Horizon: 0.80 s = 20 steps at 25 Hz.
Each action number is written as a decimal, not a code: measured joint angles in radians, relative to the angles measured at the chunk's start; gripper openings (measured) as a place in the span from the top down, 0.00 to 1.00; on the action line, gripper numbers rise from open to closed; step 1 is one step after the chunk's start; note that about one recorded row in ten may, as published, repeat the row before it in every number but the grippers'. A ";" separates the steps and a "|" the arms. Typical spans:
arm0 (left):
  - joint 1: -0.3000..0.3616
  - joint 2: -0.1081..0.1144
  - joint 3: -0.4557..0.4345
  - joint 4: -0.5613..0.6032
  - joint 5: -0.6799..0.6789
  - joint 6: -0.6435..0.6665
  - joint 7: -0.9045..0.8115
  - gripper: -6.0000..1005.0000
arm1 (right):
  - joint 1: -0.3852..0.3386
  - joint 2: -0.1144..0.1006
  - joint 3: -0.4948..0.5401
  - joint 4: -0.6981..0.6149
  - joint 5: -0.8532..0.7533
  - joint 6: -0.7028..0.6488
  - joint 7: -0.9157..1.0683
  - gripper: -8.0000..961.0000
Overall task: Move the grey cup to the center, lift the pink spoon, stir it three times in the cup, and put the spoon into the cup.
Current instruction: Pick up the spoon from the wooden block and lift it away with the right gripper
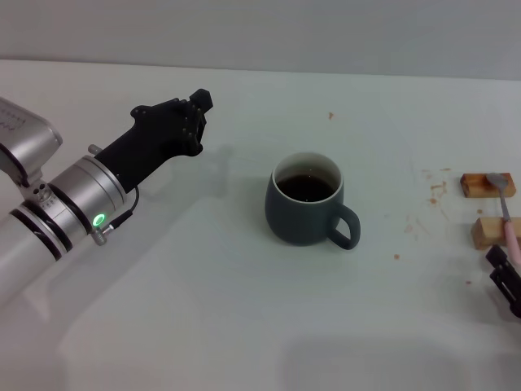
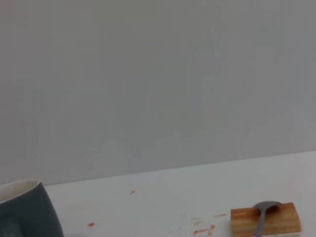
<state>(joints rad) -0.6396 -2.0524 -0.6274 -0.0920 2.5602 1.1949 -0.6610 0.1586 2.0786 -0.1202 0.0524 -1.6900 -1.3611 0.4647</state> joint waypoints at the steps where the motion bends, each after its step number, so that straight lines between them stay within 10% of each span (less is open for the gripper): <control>1: 0.000 0.000 0.000 0.000 0.000 0.000 0.000 0.99 | 0.000 0.000 0.001 0.000 0.001 0.005 0.000 0.45; 20: 0.016 0.000 -0.002 0.000 -0.002 0.000 -0.007 0.99 | -0.004 0.000 0.057 -0.003 0.004 0.022 0.000 0.50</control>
<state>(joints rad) -0.6241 -2.0524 -0.6289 -0.0921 2.5586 1.1949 -0.6684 0.1550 2.0786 -0.0630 0.0496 -1.6857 -1.3391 0.4648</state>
